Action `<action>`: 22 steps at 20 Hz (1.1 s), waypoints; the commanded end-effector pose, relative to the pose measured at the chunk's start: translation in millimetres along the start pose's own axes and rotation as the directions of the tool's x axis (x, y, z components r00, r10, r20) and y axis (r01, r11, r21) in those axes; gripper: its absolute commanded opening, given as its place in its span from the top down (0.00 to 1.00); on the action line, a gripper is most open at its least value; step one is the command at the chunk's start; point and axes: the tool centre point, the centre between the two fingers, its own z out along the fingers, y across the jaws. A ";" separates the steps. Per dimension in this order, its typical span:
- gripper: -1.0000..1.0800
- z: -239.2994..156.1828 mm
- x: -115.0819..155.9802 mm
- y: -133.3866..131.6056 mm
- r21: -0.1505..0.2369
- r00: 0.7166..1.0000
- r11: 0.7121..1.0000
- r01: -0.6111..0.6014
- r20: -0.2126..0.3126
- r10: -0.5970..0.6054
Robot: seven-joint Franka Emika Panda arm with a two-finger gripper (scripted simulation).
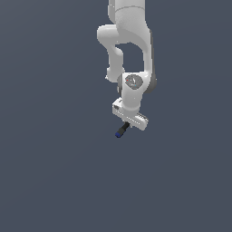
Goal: Pick up the object and move it to a goal position.
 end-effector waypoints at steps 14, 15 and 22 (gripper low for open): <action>1.00 -137.1 72.7 8.1 0.001 1.000 1.000 -0.001 -0.001 0.001; 1.00 -146.5 77.8 8.6 0.001 1.000 1.000 -0.001 -0.001 0.001; 1.00 -211.3 113.0 11.6 0.001 1.000 1.000 -0.001 -0.001 0.001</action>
